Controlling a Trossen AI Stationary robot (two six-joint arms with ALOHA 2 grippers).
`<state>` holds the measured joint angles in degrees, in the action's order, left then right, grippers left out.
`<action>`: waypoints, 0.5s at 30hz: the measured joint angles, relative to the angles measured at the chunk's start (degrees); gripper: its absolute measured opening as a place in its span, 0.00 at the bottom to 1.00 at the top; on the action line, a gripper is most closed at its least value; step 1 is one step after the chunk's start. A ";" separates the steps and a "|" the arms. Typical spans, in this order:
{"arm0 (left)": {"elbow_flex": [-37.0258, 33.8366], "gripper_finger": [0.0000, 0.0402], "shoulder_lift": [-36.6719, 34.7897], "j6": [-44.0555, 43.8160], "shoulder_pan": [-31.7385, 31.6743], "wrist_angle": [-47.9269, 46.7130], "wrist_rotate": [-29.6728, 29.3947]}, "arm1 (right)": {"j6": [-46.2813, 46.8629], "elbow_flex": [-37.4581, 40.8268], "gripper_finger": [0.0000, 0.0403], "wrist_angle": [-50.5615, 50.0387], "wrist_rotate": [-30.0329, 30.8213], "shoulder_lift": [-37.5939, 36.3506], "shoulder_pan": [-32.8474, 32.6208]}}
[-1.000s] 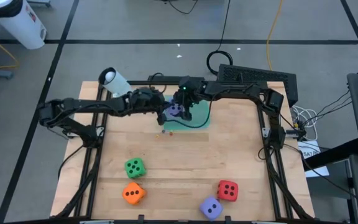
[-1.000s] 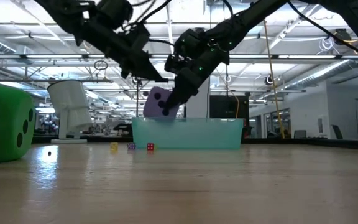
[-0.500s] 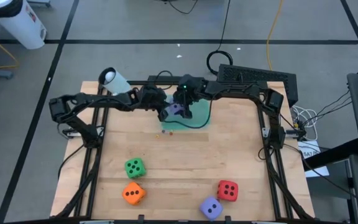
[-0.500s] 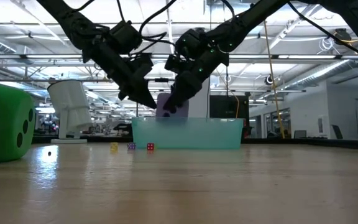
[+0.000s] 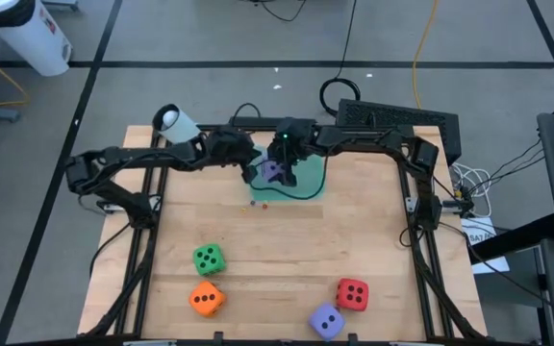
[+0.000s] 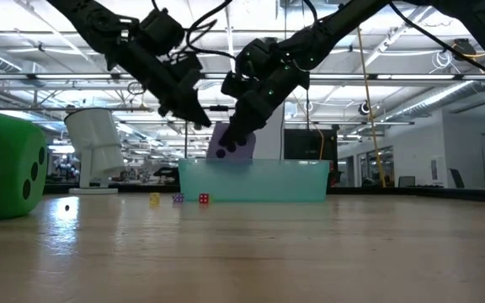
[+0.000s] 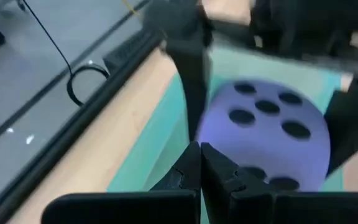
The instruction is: Pick & Place Dice
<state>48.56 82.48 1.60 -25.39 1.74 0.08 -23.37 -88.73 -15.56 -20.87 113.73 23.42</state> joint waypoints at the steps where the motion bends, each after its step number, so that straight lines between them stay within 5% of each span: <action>1: 0.00 0.01 -0.72 0.05 0.06 -0.17 0.14 | -0.21 0.00 0.99 0.39 0.03 0.00 -0.04; 15: 0.00 0.00 -1.76 0.32 3.32 1.17 5.94 | 0.60 0.02 0.99 9.71 -3.35 0.00 -1.05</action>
<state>48.56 80.71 1.92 -22.07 2.91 6.01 -22.77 -88.71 -5.84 -24.21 113.73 22.38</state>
